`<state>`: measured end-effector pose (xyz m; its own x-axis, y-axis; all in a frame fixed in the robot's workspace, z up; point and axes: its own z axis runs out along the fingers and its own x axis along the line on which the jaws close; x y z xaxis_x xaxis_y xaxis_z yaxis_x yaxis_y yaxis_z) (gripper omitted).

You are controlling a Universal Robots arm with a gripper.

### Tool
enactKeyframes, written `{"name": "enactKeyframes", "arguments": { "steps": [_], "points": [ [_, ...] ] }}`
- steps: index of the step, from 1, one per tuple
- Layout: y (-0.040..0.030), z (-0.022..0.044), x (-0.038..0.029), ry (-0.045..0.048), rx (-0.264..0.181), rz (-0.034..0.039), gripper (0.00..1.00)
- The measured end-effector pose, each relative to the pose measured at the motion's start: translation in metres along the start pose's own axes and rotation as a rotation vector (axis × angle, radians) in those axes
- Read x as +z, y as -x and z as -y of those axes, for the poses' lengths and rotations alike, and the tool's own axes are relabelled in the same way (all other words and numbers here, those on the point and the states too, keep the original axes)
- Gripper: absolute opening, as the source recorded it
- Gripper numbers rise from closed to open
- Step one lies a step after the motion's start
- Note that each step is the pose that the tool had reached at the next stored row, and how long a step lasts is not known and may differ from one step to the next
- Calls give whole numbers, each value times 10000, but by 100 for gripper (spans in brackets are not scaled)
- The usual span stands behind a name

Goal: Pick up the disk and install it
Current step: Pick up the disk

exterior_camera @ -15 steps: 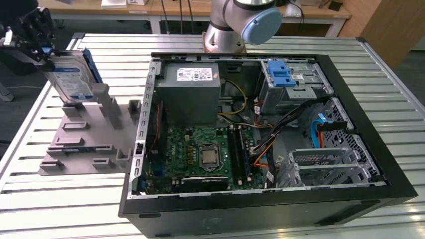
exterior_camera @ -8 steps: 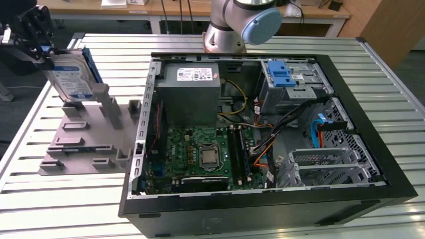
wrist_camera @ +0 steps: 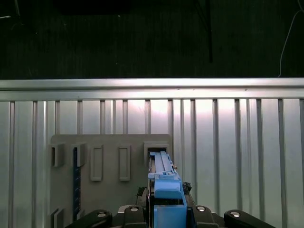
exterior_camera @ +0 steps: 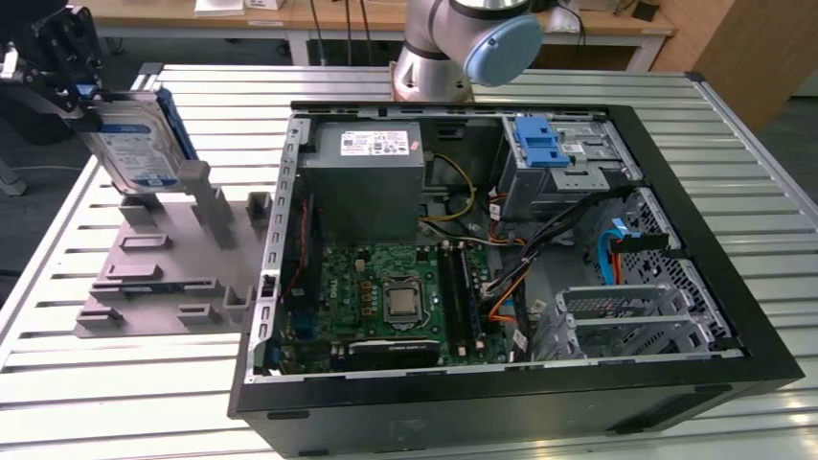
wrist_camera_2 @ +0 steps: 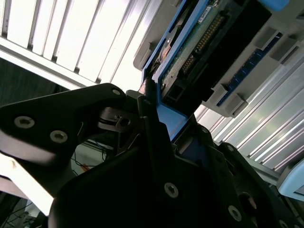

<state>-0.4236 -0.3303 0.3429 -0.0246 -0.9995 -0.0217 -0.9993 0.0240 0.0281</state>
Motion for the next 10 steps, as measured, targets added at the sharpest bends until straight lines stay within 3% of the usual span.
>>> {"name": "enactKeyframes", "arguments": {
  "steps": [10],
  "points": [
    [5, -1, -47, 1, 0, -1, 36]
  ]
}}
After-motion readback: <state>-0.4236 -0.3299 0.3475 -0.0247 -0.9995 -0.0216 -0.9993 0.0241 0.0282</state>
